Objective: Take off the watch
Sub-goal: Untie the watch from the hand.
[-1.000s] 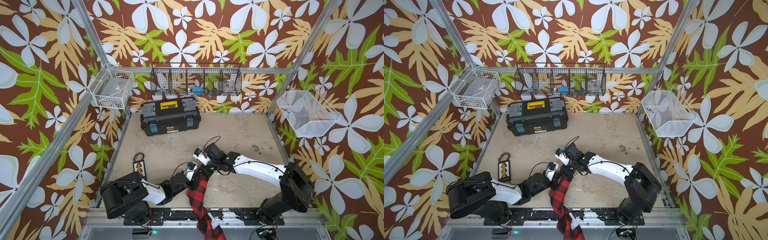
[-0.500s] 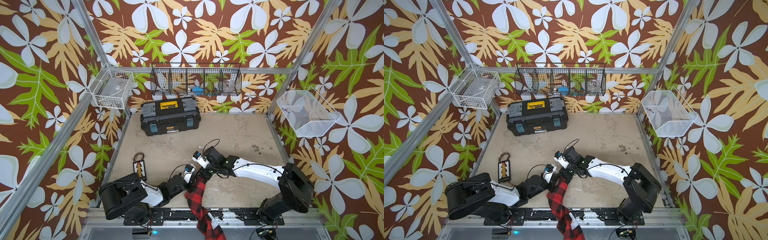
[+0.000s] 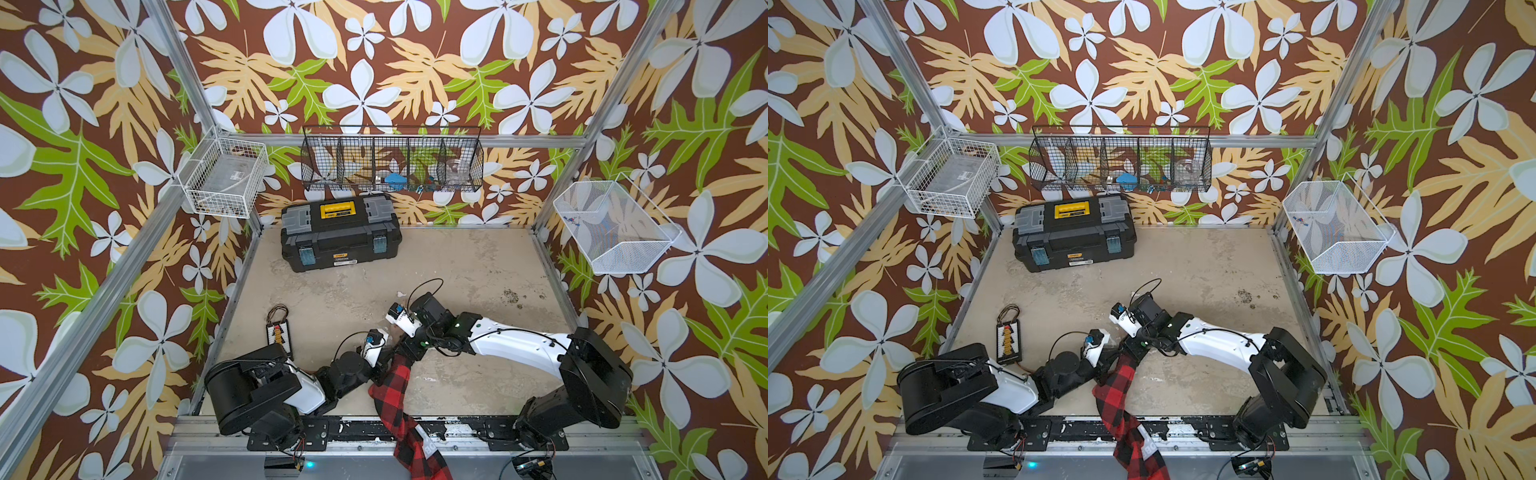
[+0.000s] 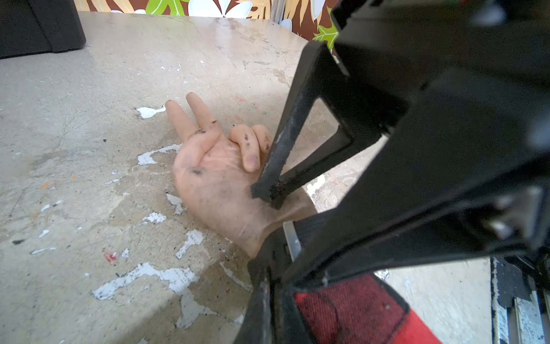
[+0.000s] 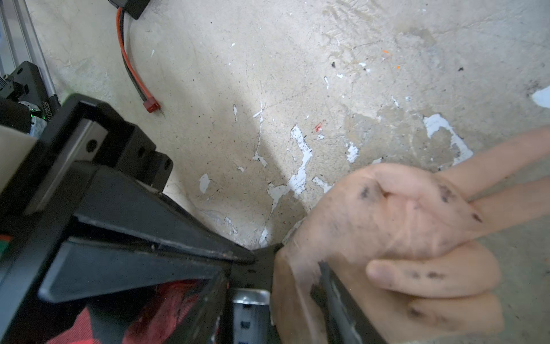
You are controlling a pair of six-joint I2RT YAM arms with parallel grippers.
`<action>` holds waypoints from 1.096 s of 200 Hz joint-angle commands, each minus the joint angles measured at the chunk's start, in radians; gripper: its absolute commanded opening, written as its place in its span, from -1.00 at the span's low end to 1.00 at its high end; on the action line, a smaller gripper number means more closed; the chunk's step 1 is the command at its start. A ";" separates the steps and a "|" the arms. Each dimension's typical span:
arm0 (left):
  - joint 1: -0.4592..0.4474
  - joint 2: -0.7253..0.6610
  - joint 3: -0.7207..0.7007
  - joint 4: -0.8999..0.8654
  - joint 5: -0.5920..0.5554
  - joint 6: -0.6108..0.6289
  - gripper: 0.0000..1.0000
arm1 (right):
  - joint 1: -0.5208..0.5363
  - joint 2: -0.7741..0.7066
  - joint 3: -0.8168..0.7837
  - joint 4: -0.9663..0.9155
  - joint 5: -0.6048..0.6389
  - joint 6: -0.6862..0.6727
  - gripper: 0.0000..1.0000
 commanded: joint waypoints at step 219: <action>0.049 -0.007 0.021 0.070 -0.093 -0.123 -1.00 | 0.052 -0.164 -0.082 0.051 0.274 -0.014 -0.51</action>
